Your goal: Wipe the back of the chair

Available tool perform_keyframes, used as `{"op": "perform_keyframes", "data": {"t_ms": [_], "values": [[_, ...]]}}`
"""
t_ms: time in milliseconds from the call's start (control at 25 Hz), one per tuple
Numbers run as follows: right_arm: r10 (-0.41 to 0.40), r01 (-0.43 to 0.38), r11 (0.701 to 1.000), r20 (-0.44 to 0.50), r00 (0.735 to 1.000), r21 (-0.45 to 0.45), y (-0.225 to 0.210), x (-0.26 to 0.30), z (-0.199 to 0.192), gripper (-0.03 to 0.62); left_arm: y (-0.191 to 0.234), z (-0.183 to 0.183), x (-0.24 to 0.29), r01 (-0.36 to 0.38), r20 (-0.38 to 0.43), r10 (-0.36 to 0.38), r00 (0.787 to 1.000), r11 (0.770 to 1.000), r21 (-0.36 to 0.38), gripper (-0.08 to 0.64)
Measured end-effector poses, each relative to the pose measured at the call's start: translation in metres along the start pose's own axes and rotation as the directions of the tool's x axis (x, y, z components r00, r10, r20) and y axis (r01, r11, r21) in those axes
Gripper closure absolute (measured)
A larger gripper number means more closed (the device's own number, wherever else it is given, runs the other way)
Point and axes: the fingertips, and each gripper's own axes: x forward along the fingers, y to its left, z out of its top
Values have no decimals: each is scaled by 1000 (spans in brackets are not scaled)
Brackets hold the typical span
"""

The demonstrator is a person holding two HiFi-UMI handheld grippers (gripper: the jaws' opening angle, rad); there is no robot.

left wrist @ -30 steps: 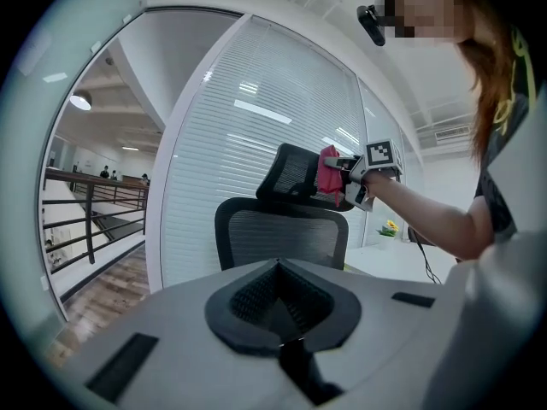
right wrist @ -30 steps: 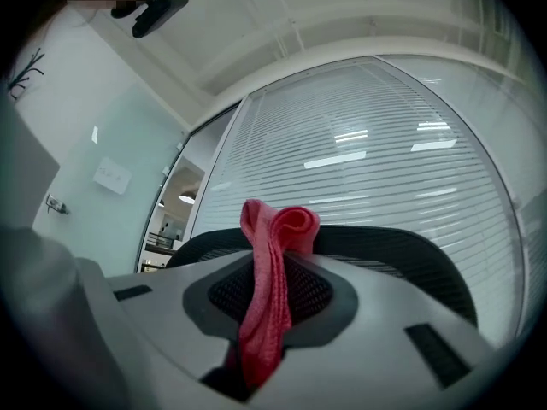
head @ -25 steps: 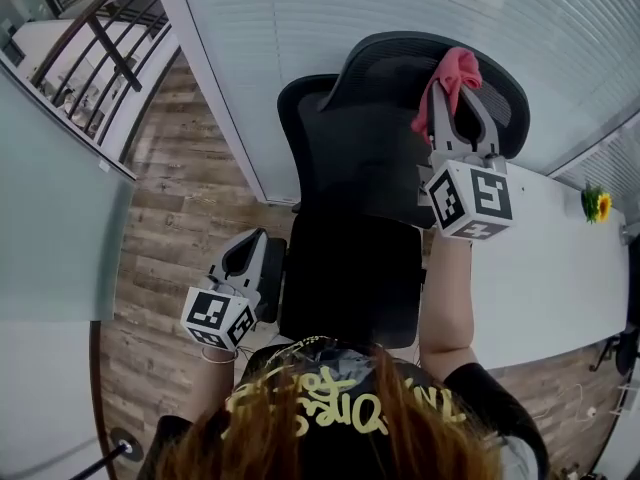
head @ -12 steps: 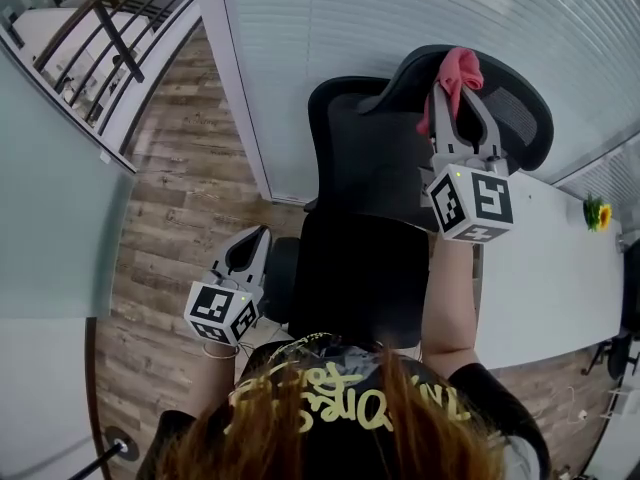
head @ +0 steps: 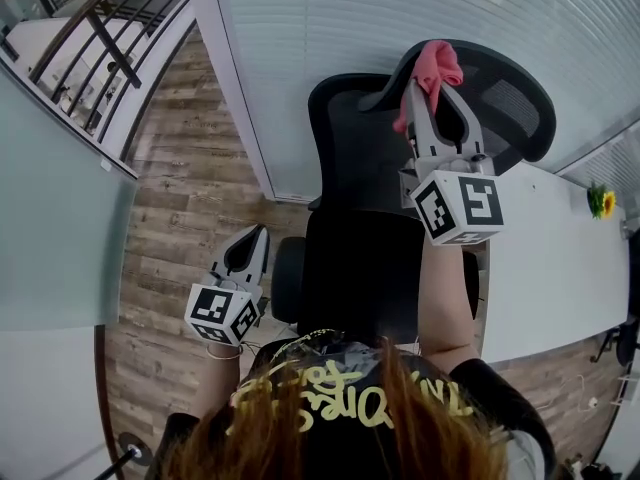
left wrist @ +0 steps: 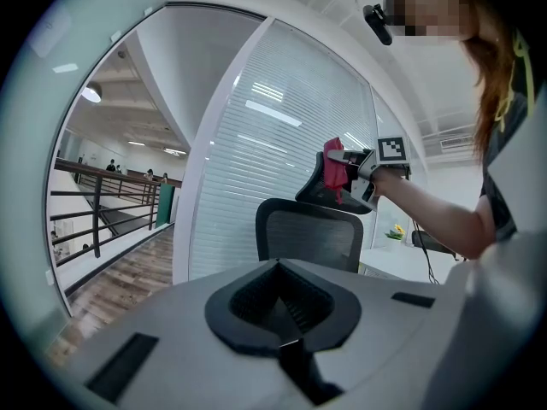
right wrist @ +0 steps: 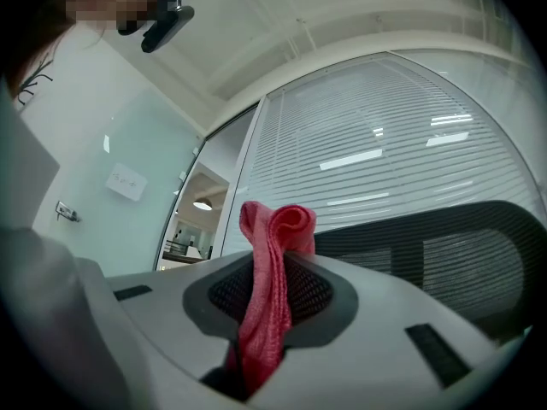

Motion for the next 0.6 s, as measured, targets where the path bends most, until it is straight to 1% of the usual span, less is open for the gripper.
{"op": "perform_keyframes", "data": {"t_ms": [120, 240, 320, 520, 600], "values": [[15, -15, 1000, 11, 1000, 22, 6, -1, 1, 522, -1, 1, -3, -11, 0, 11, 1000, 1000, -2, 568], [48, -49, 997, 22, 999, 60, 11, -3, 5, 522, -6, 3, -5, -21, -5, 21, 1000, 1000, 1, 568], [69, -70, 996, 27, 997, 59, 13, -5, 6, 522, -13, 5, -3, -23, -12, 23, 1000, 1000, 6, 568], [159, -160, 984, 18, 987, 81, 25, -9, 0, 522, -27, 8, 7, -23, -21, 23, 999, 1000, 19, 568], [176, -178, 981, 28, 984, 84, 32, -17, 0, 523, -28, 6, 5, -21, -21, 22, 1000, 999, 27, 568]]}}
